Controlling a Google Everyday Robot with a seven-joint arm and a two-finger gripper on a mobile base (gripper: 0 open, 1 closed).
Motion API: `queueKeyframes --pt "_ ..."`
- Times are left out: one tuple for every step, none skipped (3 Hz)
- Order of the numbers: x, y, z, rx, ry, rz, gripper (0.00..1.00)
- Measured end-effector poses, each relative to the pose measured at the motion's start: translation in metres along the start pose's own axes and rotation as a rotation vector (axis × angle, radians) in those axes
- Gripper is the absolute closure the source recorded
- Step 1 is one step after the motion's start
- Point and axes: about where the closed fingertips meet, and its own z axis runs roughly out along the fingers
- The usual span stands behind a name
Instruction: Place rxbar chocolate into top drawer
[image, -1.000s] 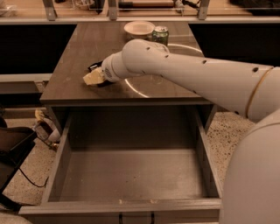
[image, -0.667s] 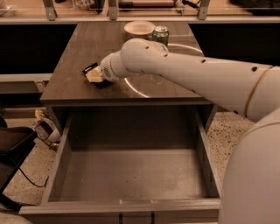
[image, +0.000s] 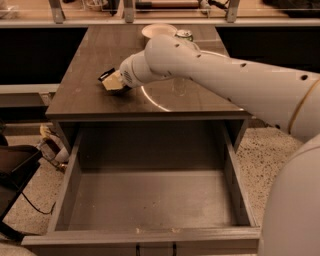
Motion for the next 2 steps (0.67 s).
queueKeyframes --pt "-0.023 -0.005 -0.047 -0.02 -0.012 -0.027 1.0" --pt "-0.034 -0.004 -0.091 -0.064 -0.017 -0.046 1.0"
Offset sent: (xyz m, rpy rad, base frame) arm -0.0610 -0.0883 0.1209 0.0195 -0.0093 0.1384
